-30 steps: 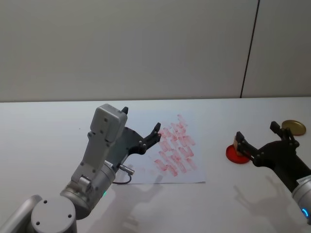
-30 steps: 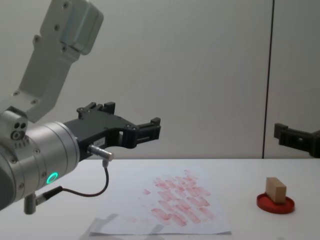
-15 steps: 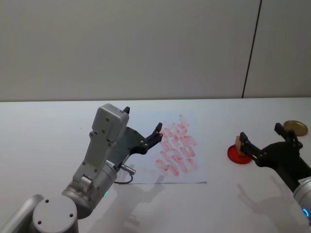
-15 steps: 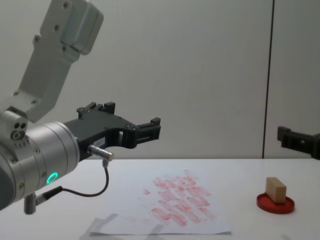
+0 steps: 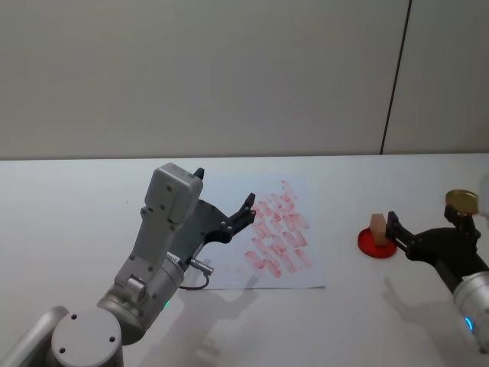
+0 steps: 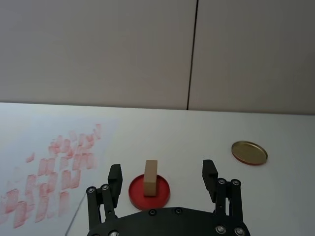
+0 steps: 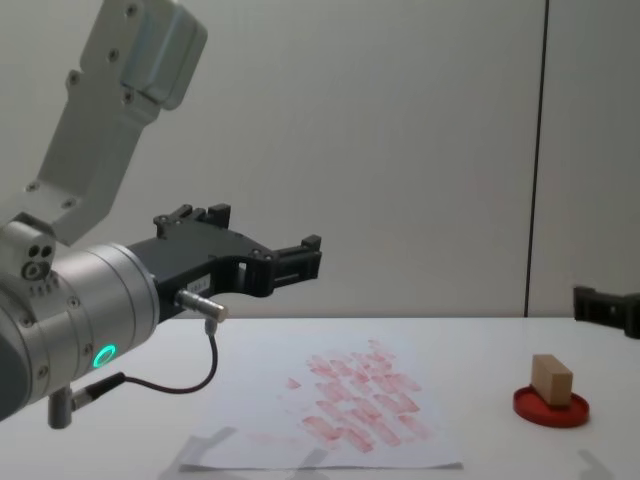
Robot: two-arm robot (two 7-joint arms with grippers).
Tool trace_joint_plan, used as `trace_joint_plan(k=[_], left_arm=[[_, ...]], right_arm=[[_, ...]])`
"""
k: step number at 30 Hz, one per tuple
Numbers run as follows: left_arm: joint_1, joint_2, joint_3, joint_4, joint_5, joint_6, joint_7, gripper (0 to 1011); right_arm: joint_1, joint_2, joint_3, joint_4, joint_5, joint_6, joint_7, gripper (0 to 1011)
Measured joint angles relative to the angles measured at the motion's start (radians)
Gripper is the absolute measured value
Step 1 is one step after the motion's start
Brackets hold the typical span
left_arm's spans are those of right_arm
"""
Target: Use the one hand to pick up the stamp and affix it onto the A4 paper.
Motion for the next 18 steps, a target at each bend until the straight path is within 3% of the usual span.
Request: trace_joint_plan(k=[8,18], left_arm=[[0.000,0.000,0.000,0.000,0.000,0.000,0.000,993],[0.000,0.000,0.000,0.000,0.000,0.000,0.000,993]], right_arm=[[0.074,-0.057,-0.003,0.079,-0.019,0.099,-0.066,1000],[0.154,-0.108,-0.002,0.184,-0.029,0.149,-0.078,1001]])
